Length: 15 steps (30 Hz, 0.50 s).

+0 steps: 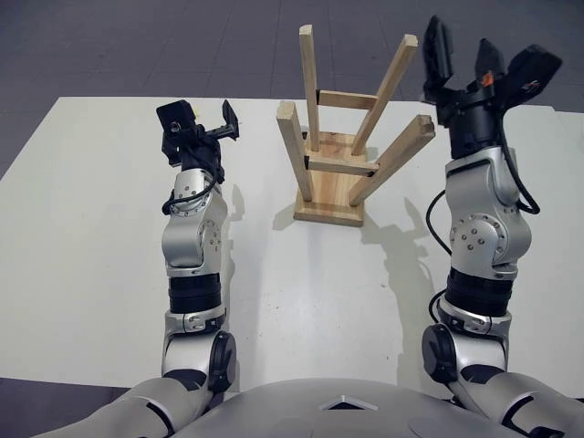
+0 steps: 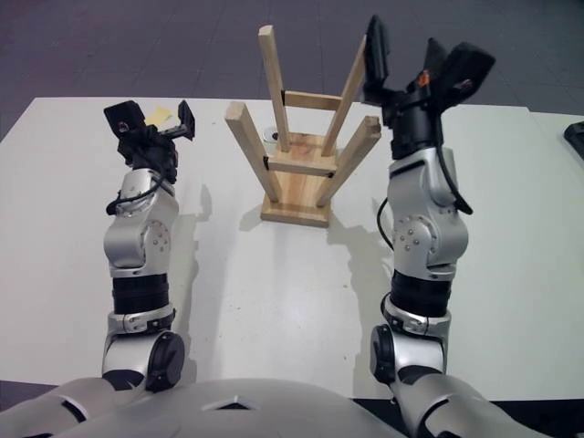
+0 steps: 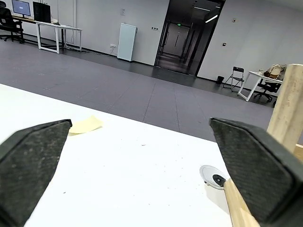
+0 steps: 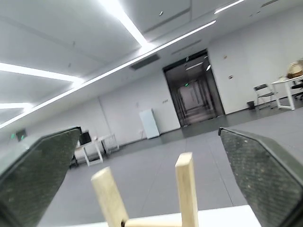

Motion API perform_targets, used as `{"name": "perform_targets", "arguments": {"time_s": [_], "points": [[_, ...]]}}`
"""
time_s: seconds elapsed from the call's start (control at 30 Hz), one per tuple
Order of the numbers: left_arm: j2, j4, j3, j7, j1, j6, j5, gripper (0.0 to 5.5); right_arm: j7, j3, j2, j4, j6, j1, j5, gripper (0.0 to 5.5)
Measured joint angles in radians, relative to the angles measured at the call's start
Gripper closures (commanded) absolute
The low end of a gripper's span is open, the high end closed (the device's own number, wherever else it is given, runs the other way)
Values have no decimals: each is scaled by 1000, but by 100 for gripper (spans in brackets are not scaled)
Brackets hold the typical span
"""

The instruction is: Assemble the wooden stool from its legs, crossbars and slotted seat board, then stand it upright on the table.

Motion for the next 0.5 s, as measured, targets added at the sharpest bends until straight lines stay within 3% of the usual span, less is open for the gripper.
{"name": "perform_targets", "arguments": {"time_s": [0.1, 0.2, 0.33, 0.43, 0.5], "points": [[-1, -12, 69, 102, -14, -17, 24, 10, -154, -142, -3, 14, -25, -25, -21, 11], [18, -44, 103, 137, 2, -4, 44, 10, -274, -189, -64, 58, 3, 12, -173, 11], [107, -115, -74, -20, 63, 22, 113, 10, -245, -51, -156, 66, 37, 166, -403, 11], [95, -171, -323, -156, 95, 51, 145, 10, -171, 158, -52, 37, 63, 264, -434, 11], [85, -178, -359, -156, 113, 60, 170, 10, -178, 201, -5, 7, 72, 295, -453, 11]]}}
